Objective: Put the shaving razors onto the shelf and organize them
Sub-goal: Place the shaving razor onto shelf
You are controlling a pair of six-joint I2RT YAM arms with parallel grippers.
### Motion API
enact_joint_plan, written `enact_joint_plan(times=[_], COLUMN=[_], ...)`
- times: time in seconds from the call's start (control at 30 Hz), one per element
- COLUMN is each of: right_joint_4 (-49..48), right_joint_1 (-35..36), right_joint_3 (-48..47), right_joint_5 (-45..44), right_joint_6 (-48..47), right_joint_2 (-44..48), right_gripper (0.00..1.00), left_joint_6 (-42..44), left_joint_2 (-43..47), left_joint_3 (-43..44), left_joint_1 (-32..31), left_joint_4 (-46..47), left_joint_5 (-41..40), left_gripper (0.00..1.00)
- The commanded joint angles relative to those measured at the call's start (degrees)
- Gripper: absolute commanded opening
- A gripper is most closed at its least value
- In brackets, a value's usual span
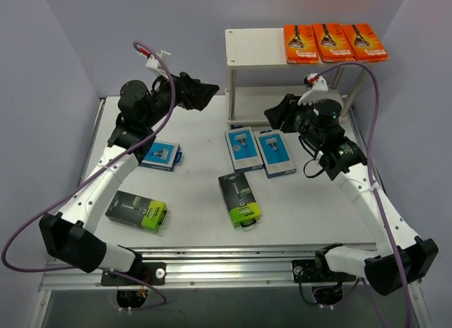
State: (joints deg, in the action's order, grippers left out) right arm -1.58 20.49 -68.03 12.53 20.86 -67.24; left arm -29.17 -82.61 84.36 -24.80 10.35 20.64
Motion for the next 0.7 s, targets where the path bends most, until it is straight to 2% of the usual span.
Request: enact_joint_plan(times=[0.0,0.2,0.27,0.4,0.57,0.67], right_joint_4=[0.6,1.1,1.0,-0.2,0.2,-0.2], right_joint_1=[2.0,6.0,7.1,9.6,12.3,13.4], right_joint_3=[-10.8,-29.1,-33.5,-43.7,-58.2,-62.9], right_joint_5=[-2.5,-9.5,-14.5,-21.5,-27.2,-30.8], right_joint_6=[-1.7,-1.4,-2.1,-3.2,-4.1,-4.8], right_joint_2=[-5.9,-16.3,-21.1,-29.5,-42.0,-47.7], right_gripper=[0.40,0.48,0.50,0.61,0.68,0.75], left_joint_6=[5.6,11.8,13.2,14.2,17.8,18.7], left_joint_2=[5.6,14.1,15.9,20.5,21.9,22.1], left_joint_3=[-6.1,-19.0,-23.1,-29.1,-29.5,-29.1], left_joint_1=[1.9,3.4,3.4,0.7,-6.5,-9.3], left_joint_4=[-6.1,-14.6,-17.1,-18.2,-20.5,-21.9], left_joint_5=[1.2,-3.9,-7.0,-11.2,-17.0,-19.2], left_gripper=[0.94,0.94,0.94,0.94,0.94,0.94])
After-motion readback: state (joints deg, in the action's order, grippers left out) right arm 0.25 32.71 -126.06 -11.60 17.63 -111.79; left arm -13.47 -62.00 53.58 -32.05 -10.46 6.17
